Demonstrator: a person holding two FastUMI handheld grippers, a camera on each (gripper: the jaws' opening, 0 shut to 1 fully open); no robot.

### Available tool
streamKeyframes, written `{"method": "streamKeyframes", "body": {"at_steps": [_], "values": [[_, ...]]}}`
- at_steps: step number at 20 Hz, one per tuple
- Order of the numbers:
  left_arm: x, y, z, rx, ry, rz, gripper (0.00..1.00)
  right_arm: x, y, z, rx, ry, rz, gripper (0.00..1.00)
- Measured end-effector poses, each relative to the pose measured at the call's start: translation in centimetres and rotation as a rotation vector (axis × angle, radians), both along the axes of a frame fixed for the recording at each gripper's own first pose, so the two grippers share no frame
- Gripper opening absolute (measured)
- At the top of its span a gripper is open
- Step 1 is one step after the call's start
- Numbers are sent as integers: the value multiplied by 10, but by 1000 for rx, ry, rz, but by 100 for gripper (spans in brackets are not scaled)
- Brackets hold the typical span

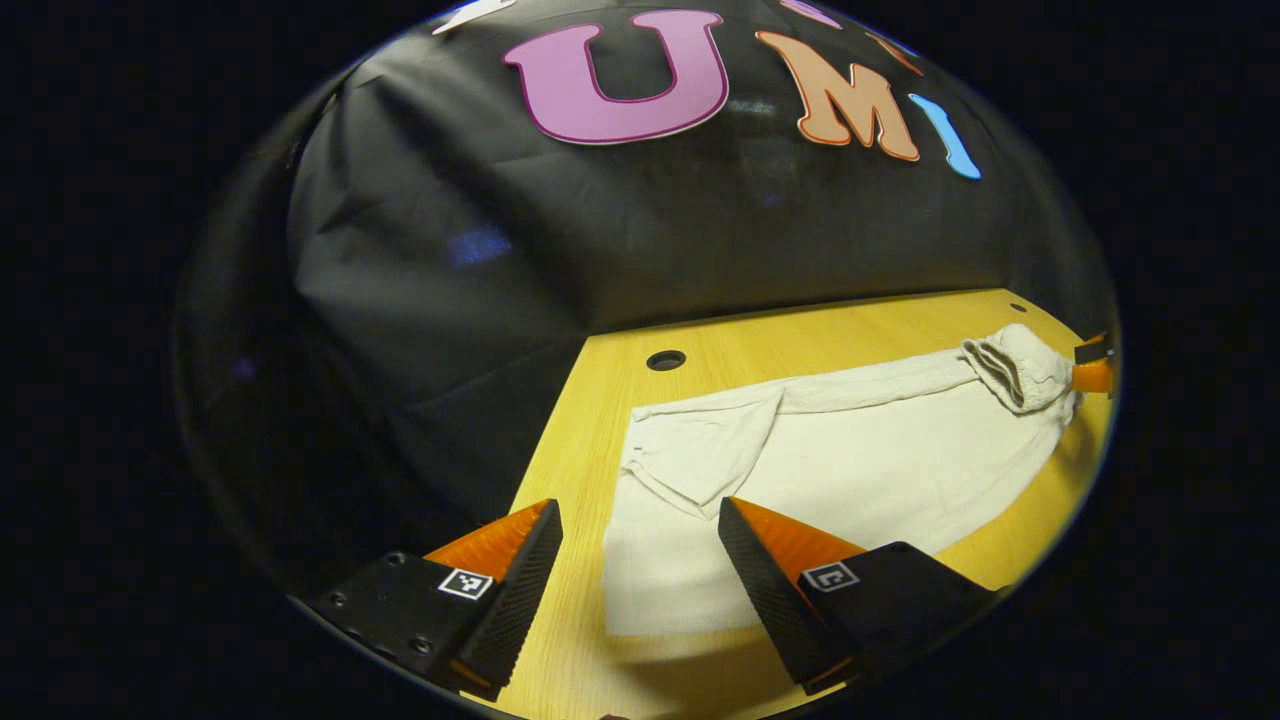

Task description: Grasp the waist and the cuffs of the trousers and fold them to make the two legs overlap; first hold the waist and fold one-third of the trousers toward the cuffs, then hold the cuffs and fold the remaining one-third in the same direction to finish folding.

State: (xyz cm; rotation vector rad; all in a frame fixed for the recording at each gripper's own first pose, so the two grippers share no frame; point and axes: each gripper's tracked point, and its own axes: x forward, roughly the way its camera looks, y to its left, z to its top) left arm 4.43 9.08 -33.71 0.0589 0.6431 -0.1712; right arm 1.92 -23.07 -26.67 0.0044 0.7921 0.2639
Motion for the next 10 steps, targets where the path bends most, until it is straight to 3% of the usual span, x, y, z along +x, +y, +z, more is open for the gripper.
{"method": "streamKeyframes", "body": {"at_steps": [3, 10], "values": [[6, -8, -23, -58, 43, -14, 96, -8, -10, 1, -39, 8, -14, 95], [7, -3, -57, -153, 139, 53, 96, -32, -14, -5, -100, 28, 8, 98]]}}
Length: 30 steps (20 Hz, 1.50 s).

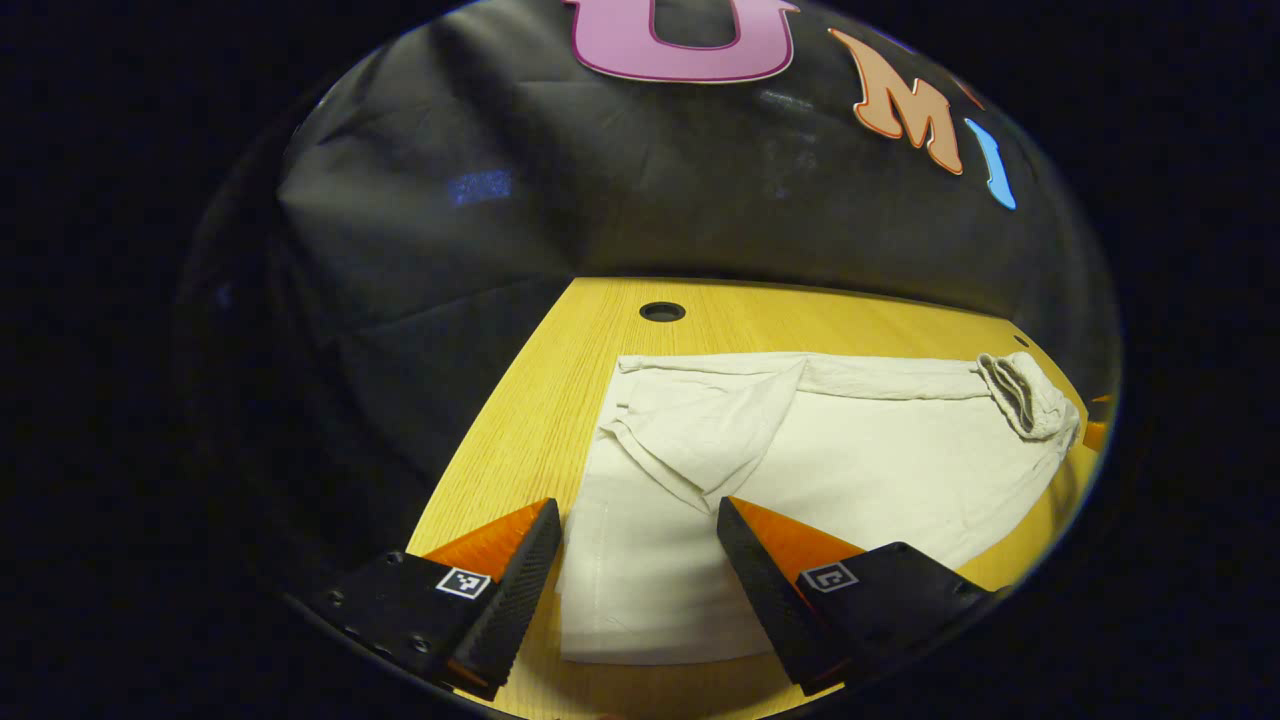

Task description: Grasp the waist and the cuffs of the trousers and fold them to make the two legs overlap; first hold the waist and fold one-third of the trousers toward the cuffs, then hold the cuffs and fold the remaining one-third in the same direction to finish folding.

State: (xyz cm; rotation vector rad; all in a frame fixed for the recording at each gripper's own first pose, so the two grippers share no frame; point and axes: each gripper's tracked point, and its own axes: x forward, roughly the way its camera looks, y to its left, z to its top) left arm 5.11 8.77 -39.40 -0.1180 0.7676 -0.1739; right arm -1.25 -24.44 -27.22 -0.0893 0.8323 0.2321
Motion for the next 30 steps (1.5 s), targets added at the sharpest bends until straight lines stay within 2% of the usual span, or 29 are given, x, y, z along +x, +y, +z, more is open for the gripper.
{"method": "streamKeyframes", "body": {"at_steps": [2, 7, 8, 9, 10, 11, 14, 16, 19, 22, 30], "values": [[-5, 0, -6, 7, 34, -4, 96, -2, 0, 0, -2, 2, 3, 98], [-2, -3, -3, 14, 35, -14, 95, -2, -10, 4, -4, -14, -9, 98], [-3, -5, -2, 14, 44, -24, 83, -2, -12, 5, -2, -16, -14, 98], [-2, -17, -3, 12, 46, -32, 76, -3, -15, 6, -1, -19, -18, 98], [-1, -24, -4, 9, 52, -41, 62, -3, -19, 7, 0, -23, -22, 98], [-1, -28, -3, 9, 56, -46, 53, -3, -22, 8, 1, -25, -25, 98], [1, -36, 0, 29, 65, -56, 7, -6, -34, 9, 6, -25, -34, 98], [2, -36, 2, 78, 83, -41, 0, -8, -43, 9, 6, -28, -36, 98], [15, -42, 35, 55, 8, -1, 0, -10, -57, 12, 0, -38, -31, 98], [23, -57, 64, 18, -38, 5, 0, -11, -72, 12, 3, -40, -30, 98], [40, -116, 136, -24, -143, -38, 0, -10, -100, 17, 55, -60, -37, 99]]}}
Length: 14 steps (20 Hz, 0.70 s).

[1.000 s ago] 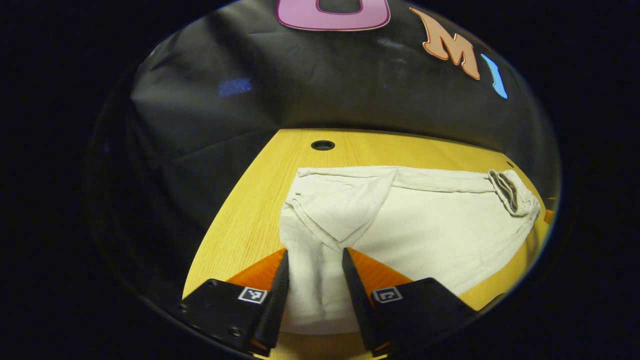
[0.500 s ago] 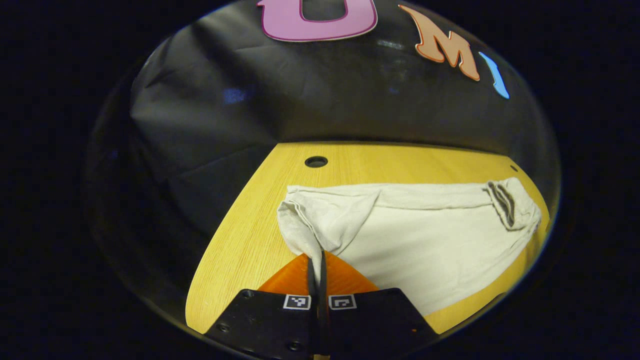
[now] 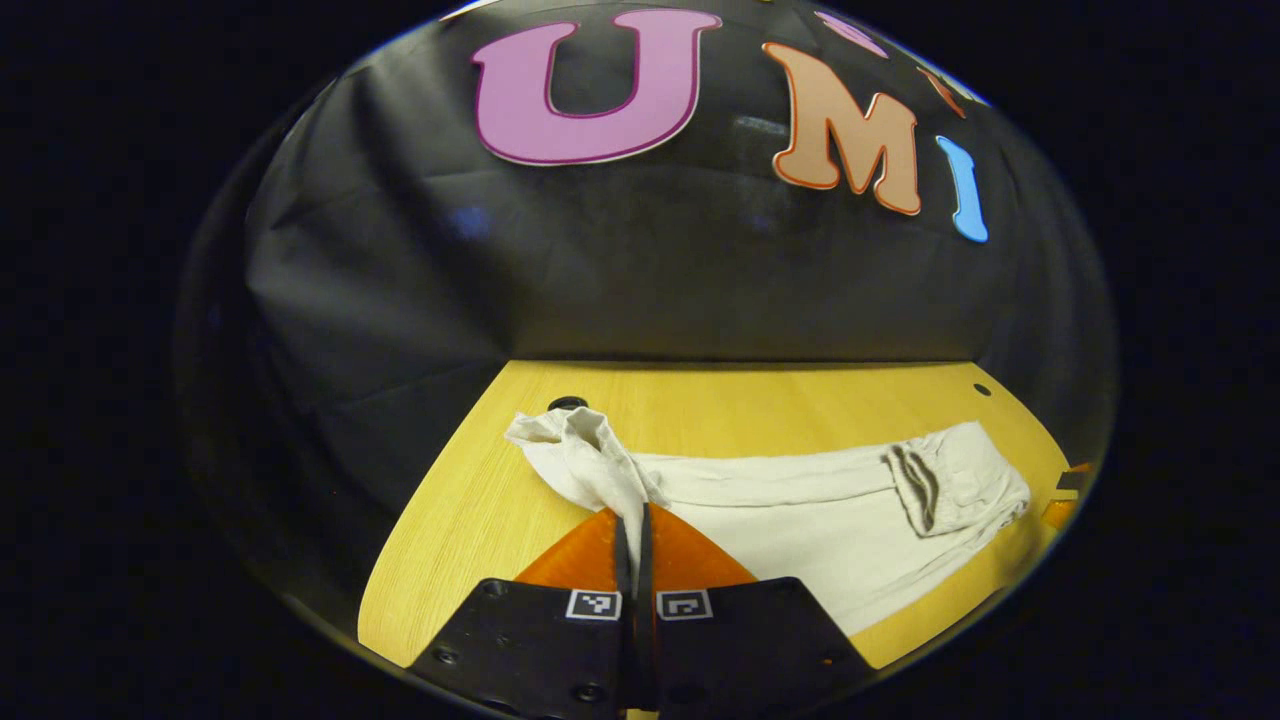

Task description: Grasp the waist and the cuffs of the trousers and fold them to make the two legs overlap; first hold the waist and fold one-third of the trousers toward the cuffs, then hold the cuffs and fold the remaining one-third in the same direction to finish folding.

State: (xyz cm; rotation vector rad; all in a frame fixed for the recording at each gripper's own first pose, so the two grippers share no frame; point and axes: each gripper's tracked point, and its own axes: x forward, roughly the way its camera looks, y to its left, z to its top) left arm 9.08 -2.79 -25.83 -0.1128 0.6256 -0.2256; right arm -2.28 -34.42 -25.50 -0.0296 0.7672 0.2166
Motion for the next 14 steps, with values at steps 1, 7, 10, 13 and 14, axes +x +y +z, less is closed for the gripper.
{"method": "streamKeyframes", "body": {"at_steps": [1, 7, 10, 13, 14], "values": [[3, -11, 9, -6, -14, -12, 0, -1, -4, 0, 5, -3, -2, 98], [14, -82, 53, -47, -74, -76, 0, -5, -41, 8, 27, -22, -36, 98], [15, -122, 69, -68, -93, -118, 0, -10, -62, 7, 37, -19, -62, 98], [17, -161, 86, -79, -113, -164, 0, -16, -81, 7, 41, -18, -83, 98], [17, -174, 90, -85, -116, -178, 0, -16, -89, 6, 43, -18, -89, 98]]}}
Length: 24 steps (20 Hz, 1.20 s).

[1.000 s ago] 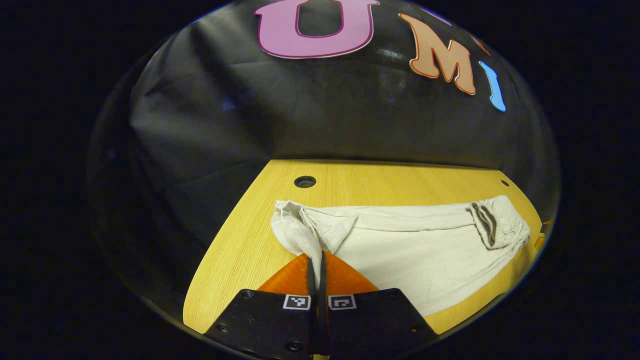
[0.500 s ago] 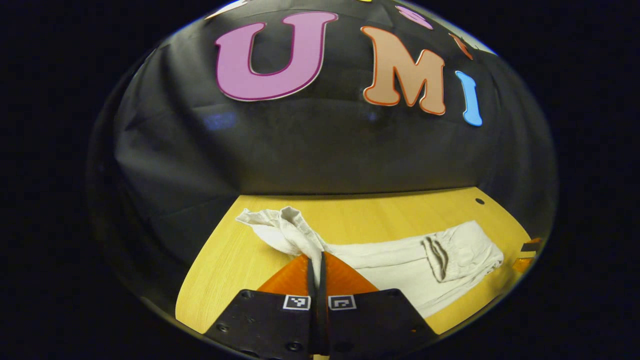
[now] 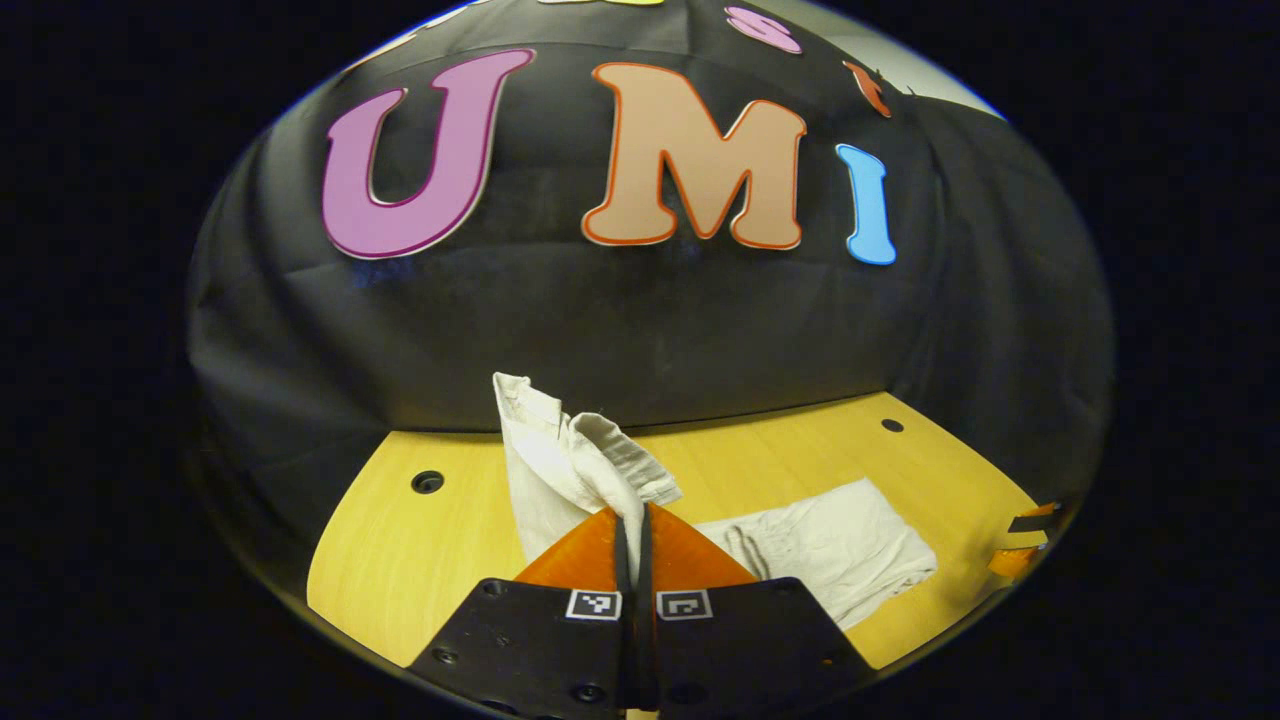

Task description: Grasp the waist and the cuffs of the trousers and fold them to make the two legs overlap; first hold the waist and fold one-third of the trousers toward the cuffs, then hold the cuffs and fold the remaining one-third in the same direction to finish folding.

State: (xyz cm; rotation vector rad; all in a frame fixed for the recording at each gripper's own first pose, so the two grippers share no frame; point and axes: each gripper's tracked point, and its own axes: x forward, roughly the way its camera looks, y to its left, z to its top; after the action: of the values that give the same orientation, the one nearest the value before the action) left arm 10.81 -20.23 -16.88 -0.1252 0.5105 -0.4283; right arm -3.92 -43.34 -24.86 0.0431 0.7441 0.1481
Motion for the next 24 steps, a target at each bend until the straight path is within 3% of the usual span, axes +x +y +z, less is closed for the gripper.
{"method": "streamKeyframes", "body": {"at_steps": [10, 16, 24], "values": [[-11, -131, 14, -20, -3, -151, 0, -16, -51, -2, 7, 2, -41, 98], [-31, -204, -4, -32, 48, -230, 0, -21, -65, -3, 19, 6, -46, 98], [-77, -244, -56, 42, 109, -284, 1, -21, -63, -2, 35, -4, -19, 98]]}}
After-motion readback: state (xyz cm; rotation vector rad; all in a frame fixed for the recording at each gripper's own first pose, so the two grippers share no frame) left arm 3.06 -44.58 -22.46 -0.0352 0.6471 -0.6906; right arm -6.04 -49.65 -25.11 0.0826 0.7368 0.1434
